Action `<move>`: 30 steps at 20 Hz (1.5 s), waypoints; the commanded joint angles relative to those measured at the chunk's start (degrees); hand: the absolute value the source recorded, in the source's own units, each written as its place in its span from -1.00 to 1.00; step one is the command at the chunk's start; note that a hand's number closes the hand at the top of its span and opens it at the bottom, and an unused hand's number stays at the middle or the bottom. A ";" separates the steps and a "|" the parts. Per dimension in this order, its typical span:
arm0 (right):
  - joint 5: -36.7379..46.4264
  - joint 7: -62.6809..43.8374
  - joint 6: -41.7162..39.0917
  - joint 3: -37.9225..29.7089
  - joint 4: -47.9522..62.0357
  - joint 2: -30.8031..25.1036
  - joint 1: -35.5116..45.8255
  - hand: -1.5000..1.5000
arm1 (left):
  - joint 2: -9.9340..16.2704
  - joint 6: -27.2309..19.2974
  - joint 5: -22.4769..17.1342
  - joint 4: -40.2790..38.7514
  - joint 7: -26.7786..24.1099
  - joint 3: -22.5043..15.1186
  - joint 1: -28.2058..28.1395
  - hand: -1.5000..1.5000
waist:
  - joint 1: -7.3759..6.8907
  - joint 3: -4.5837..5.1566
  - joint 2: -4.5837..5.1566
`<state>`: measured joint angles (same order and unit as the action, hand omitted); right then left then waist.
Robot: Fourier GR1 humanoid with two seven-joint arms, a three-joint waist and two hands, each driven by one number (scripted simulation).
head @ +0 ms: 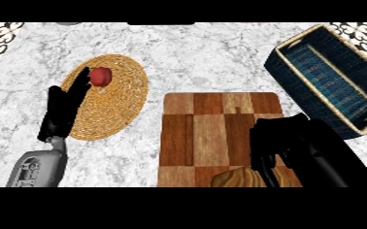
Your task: Pick the croissant from the cutting board and place it in the basket
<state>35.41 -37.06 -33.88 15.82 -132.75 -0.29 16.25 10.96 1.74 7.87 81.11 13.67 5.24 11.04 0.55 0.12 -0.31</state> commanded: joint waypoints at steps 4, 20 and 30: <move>-12.54 -21.45 1.00 -9.98 -3.38 0.29 20.32 1.00 | 0.17 0.18 0.36 0.59 -1.28 -0.22 -0.92 0.00 | -0.67 0.06 -0.24; -16.25 -19.23 -10.89 -25.39 26.39 -28.62 47.00 1.00 | -0.21 0.26 0.05 -0.61 0.78 0.00 1.30 0.00 | -0.06 0.07 0.36; -7.96 3.78 -9.64 -28.80 43.06 -43.49 40.10 1.00 | -2.05 -1.62 0.99 0.95 2.71 -0.95 2.84 0.00 | -0.93 -0.15 0.55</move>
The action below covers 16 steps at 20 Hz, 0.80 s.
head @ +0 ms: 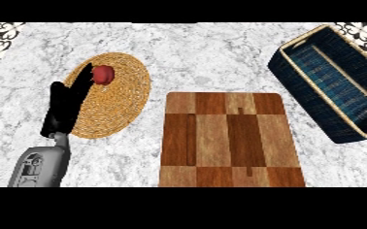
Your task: Pick the croissant from the cutting board and place it in the basket
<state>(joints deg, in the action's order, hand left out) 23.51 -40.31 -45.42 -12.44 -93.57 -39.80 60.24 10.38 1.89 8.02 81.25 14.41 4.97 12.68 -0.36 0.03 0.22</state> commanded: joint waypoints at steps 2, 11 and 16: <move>5.31 12.88 3.51 -0.12 9.33 -5.52 -3.28 1.00 | 0.58 -0.07 0.47 -4.00 -2.37 0.92 2.28 0.00 | -0.08 -0.02 0.12; 7.69 35.83 10.29 -1.83 22.66 -9.65 -10.50 1.00 | -1.47 -1.30 1.37 -2.09 -3.04 -0.39 -0.59 0.00 | -0.02 -0.05 0.04; 11.68 37.75 13.87 2.07 27.05 -6.67 -9.92 1.00 | 0.61 1.33 -0.20 0.45 0.39 0.70 -1.04 0.00 | -0.31 -0.03 -0.10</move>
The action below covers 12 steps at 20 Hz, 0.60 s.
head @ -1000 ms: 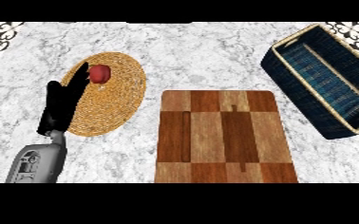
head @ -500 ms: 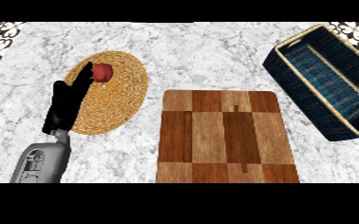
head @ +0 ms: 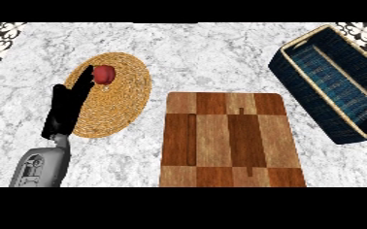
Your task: Pick the croissant from the cutting board and place it in the basket
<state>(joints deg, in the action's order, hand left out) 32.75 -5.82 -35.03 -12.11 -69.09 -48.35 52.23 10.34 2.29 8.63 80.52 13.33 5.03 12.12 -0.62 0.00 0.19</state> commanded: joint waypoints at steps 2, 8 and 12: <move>3.49 5.18 5.48 2.05 8.18 2.92 -0.14 1.00 | 0.92 0.93 -1.18 -3.90 -1.22 1.88 3.52 0.00 | -0.06 0.02 0.12; -1.10 1.60 3.79 -2.69 13.79 6.32 -0.89 -1.00 | 0.05 0.29 -0.59 0.49 0.82 0.70 0.87 0.00 | 0.06 0.00 -0.13; -2.69 5.20 6.68 -4.90 14.86 7.21 -2.82 -1.00 | 1.02 1.55 -0.94 -0.96 0.14 1.30 0.86 0.00 | 0.36 0.00 -0.16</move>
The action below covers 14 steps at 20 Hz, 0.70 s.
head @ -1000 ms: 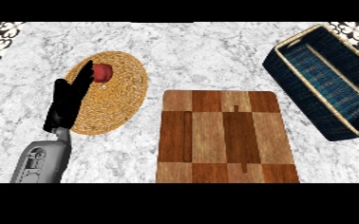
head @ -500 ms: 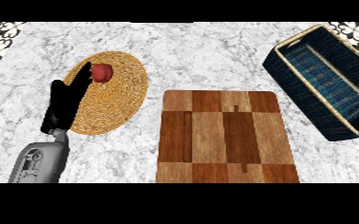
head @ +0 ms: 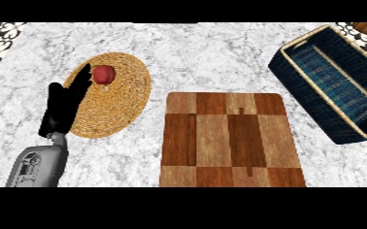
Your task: Pick the croissant from the cutting board and place it in the basket
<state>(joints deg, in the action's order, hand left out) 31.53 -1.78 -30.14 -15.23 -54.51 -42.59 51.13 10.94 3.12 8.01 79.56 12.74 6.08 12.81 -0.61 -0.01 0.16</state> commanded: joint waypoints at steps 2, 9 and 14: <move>-2.54 4.08 2.01 -3.91 2.70 -0.98 -0.19 -1.00 | -1.03 -1.36 0.92 0.40 0.67 -0.45 -0.26 0.00 | 0.24 0.00 -0.10; -5.54 1.96 12.47 -11.32 3.59 -0.14 1.05 -1.00 | -2.08 -1.41 2.00 2.14 1.73 -2.41 -1.36 0.00 | 0.06 -0.02 -0.16; -8.06 -0.87 12.18 -16.72 9.60 -6.62 2.74 -1.00 | -0.86 -0.14 0.24 0.74 2.04 -0.52 0.78 0.00 | 0.25 0.00 -0.06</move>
<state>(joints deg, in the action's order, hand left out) 24.95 -0.35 -17.95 -28.69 -47.80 -45.11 52.84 9.77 2.09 9.18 80.09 13.99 5.09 13.20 -0.46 -0.02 0.13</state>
